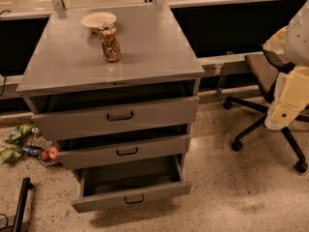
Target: Close bottom drawer
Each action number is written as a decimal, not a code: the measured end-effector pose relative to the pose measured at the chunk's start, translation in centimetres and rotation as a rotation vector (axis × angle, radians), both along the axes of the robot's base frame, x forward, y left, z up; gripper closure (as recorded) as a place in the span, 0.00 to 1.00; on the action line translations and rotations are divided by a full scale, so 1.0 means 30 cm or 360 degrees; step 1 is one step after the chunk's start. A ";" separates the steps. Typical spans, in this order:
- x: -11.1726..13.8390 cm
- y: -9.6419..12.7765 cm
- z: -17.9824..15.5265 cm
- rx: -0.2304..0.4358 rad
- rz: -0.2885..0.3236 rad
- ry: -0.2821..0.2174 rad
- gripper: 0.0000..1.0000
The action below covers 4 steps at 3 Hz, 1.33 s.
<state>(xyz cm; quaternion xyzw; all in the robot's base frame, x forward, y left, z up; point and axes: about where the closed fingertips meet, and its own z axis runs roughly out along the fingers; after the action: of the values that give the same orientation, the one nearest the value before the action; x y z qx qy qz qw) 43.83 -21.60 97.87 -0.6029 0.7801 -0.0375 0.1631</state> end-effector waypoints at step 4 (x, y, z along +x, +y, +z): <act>0.217 0.150 -0.624 0.0341 0.0249 0.0055 0.64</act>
Offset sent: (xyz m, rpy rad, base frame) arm 0.0447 0.0262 -0.1578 0.2080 0.0846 0.0379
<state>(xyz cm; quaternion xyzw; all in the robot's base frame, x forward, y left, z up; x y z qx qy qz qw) 50.34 -17.10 79.15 -0.6416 0.7329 0.0692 0.2154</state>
